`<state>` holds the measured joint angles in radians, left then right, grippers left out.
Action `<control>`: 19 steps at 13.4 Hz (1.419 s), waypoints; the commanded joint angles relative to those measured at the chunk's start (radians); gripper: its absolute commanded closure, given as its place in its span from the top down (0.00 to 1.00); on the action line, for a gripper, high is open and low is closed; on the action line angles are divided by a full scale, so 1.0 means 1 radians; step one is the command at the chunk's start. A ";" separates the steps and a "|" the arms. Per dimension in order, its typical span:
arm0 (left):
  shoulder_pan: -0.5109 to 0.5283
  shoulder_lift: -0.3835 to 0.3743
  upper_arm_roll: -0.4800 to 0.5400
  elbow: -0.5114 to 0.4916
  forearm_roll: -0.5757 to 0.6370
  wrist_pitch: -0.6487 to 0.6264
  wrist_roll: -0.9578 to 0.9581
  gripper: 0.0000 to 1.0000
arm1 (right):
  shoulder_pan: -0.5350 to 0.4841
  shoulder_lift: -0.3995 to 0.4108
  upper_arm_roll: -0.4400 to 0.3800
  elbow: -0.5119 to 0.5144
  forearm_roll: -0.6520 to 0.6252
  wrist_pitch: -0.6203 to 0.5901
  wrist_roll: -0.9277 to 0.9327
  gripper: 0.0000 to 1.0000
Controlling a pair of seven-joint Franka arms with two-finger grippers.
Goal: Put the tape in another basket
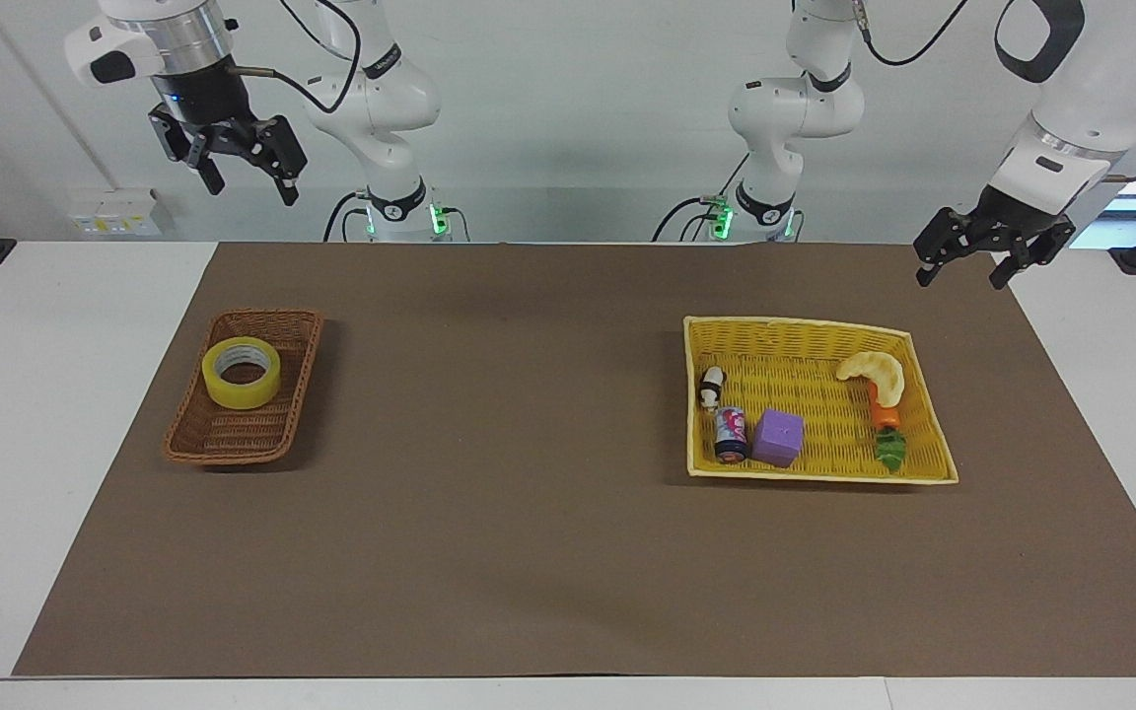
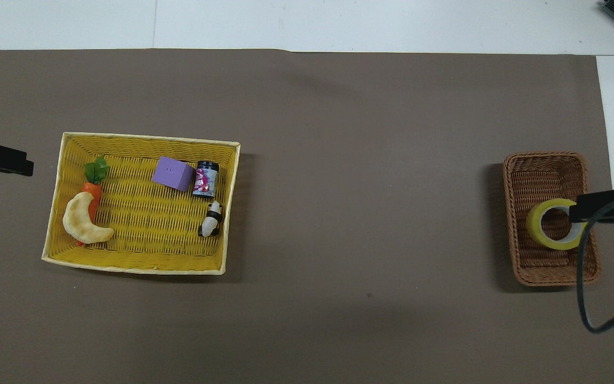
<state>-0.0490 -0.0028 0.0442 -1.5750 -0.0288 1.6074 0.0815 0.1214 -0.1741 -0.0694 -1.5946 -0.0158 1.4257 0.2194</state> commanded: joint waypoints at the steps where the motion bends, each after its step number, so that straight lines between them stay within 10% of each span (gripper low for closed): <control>1: -0.015 -0.011 0.014 0.000 0.009 -0.018 0.007 1.00 | -0.022 -0.024 -0.003 -0.035 -0.007 0.009 -0.073 1.00; 19: -0.015 -0.011 0.014 0.000 0.009 -0.018 0.007 1.00 | -0.051 0.100 -0.023 0.130 -0.009 -0.064 -0.106 1.00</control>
<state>-0.0490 -0.0028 0.0442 -1.5750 -0.0288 1.6071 0.0815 0.0768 -0.0797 -0.0904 -1.4862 -0.0169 1.3876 0.1366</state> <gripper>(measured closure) 0.000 0.000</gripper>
